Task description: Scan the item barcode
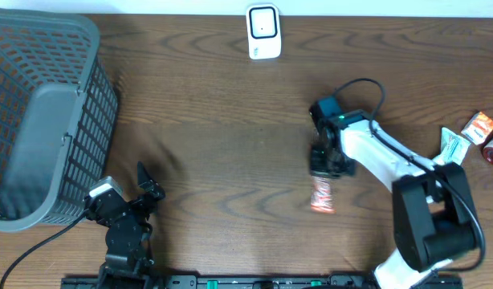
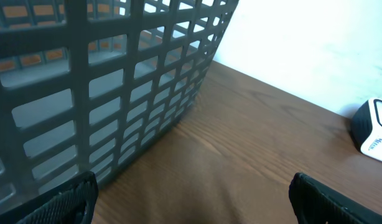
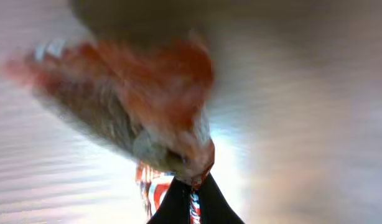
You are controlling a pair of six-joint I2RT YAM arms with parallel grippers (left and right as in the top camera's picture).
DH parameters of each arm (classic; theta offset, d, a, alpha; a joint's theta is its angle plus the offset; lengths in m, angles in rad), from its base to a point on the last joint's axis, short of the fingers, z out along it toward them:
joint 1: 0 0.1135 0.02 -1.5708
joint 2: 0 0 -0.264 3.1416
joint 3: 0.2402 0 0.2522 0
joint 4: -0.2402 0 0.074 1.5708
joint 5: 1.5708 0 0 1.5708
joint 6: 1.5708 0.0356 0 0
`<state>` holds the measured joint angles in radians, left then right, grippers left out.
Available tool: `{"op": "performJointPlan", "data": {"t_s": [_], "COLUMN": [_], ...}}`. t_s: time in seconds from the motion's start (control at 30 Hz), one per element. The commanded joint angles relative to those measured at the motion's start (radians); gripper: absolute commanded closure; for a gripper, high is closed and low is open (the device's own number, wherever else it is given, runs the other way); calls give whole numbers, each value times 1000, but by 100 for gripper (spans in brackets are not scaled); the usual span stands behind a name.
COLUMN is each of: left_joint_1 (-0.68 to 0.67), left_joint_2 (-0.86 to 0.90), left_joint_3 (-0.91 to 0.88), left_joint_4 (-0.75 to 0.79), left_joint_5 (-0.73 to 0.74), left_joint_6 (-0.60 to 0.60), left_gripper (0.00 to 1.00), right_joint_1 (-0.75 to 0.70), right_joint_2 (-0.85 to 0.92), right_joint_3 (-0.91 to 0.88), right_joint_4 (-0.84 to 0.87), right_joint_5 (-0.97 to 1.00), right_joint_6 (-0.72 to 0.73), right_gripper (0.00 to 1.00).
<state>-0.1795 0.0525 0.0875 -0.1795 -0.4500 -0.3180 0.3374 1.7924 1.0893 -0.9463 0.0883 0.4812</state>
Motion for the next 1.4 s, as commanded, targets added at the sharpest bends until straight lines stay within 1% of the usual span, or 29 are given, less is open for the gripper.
{"op": "performJointPlan", "data": {"t_s": [0.0,0.07,0.17,0.23,0.27,0.43,0.57,0.7,0.77,0.8,0.97,1.07,1.1,1.17,1.2,1.23,1.27,1.3,1.33,1.37], "left_joint_1": [3,3,3,3,3,3,3,3,3,3,3,3,3,3,3,3,3,3,3,3], "left_joint_2": [-2,-2,-2,-2,-2,-2,-2,-2,-2,-2,-2,-2,-2,-2,-2,-2,-2,-2,-2,-2], "left_joint_3": [-25,-25,-25,-25,-25,-25,-25,-25,-25,-25,-25,-25,-25,-25,-25,-25,-25,-25,-25,-25], "left_joint_4": [-6,-6,-6,-6,-6,-6,-6,-6,-6,-6,-6,-6,-6,-6,-6,-6,-6,-6,-6,-6], "left_joint_5": [-6,-6,-6,-6,-6,-6,-6,-6,-6,-6,-6,-6,-6,-6,-6,-6,-6,-6,-6,-6], "left_joint_6": [-2,-2,-2,-2,-2,-2,-2,-2,-2,-2,-2,-2,-2,-2,-2,-2,-2,-2,-2,-2], "left_gripper": [2,2,2,2,2,2,2,2,2,2,2,2,2,2,2,2,2,2,2,2], "right_joint_1": [-2,-2,0,10,26,105,197,299,350,409,541,570,569,554,539,526,506,482,451,420], "right_joint_2": [-107,-140,-137,-128,-118,-69,33,193,249,283,282,274,269,259,251,244,233,217,200,181], "right_joint_3": [45,46,46,46,46,46,46,48,58,72,123,193,229,298,337,364,396,423,447,463], "right_joint_4": [-51,-81,-140,-158,-162,-150,-134,-100,-95,-93,-87,-121,-148,-212,-252,-279,-311,-337,-361,-380], "right_joint_5": [356,438,560,581,603,694,727,695,644,591,471,421,398,372,361,352,337,315,283,251], "right_joint_6": [12,13,66,104,134,174,257,314,314,311,311,311,310,298,283,266,235,191,138,90], "right_gripper": [98,98,98,98,98,98,98,99,99,99,99,98,88,76,73,66,47,21,2,1]}}
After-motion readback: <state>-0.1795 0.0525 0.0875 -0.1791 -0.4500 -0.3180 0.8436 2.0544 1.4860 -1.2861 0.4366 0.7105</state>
